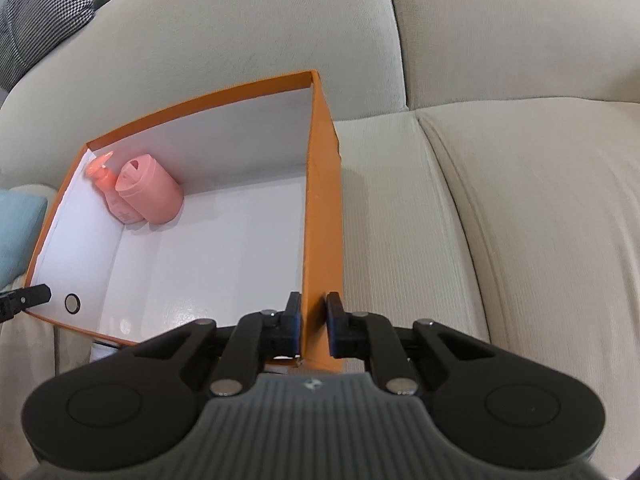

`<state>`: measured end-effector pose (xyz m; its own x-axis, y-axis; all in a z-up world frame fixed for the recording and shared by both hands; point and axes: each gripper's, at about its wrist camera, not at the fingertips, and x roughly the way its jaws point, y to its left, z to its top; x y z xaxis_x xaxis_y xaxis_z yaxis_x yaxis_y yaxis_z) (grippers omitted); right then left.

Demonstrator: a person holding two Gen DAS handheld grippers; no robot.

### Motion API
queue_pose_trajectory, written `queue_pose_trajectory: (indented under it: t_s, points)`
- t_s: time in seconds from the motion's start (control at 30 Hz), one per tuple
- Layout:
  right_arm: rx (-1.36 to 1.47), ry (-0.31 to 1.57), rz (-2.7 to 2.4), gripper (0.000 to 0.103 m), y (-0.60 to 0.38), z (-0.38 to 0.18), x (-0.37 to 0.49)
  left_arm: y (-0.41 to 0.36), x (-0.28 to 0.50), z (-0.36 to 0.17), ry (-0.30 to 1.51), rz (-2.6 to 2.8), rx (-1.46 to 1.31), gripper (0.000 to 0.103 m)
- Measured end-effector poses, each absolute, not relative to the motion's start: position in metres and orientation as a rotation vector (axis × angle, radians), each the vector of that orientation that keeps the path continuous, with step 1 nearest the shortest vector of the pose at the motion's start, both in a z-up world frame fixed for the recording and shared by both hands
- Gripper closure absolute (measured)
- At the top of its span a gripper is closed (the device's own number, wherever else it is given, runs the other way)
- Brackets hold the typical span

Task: Organize rigid objects
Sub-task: 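Move both tools back down to the remaining pile beside the box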

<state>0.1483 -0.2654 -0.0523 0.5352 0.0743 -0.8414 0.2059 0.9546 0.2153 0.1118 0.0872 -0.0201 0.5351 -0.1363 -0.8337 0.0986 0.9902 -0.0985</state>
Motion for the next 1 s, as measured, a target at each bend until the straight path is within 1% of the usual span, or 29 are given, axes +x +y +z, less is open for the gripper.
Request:
queue_pose_trajectory:
  t_s: [0.23,0.4,0.53,0.6,0.67,0.73,0.77,0.87,0.9,0.97,1.0]
  points:
    - [0.299,1.02,-0.071,0.091,-0.26,-0.054,0.127,0.092,0.087,-0.021,0.994,-0.124,-0.054,0.086]
    - [0.301,1.014,-0.075,0.091,-0.26,-0.059,0.122,0.089,0.083,-0.02,0.954,-0.113,-0.045,0.086]
    - [0.31,0.968,-0.071,0.084,-0.258,-0.055,0.116,0.09,0.062,-0.008,0.876,-0.11,-0.064,0.085]
    - [0.295,0.919,-0.064,0.079,-0.252,-0.045,0.104,0.088,0.043,0.0,0.834,-0.114,-0.059,0.083]
    - [0.279,0.864,-0.049,0.067,-0.246,-0.034,0.087,0.084,0.024,0.007,0.817,-0.164,-0.086,0.083]
    - [0.265,0.804,-0.043,0.063,-0.235,-0.026,0.062,0.076,0.006,0.01,0.812,-0.224,-0.091,0.083]
    - [0.253,0.784,-0.045,0.062,-0.23,-0.026,0.052,0.073,-0.001,0.011,0.813,-0.254,-0.097,0.083]
    - [0.255,0.77,-0.004,0.062,-0.216,-0.028,0.022,0.064,-0.016,0.006,0.866,-0.289,-0.141,0.083]
    - [0.258,0.778,0.0,0.062,-0.211,-0.031,0.014,0.062,-0.019,0.001,0.907,-0.291,-0.18,0.083]
    - [0.276,0.804,0.002,0.058,-0.204,-0.038,0.003,0.062,-0.019,-0.014,1.001,-0.29,-0.28,0.083]
    - [0.289,0.823,0.007,0.058,-0.202,-0.042,0.0,0.063,-0.018,-0.024,1.054,-0.276,-0.33,0.079]
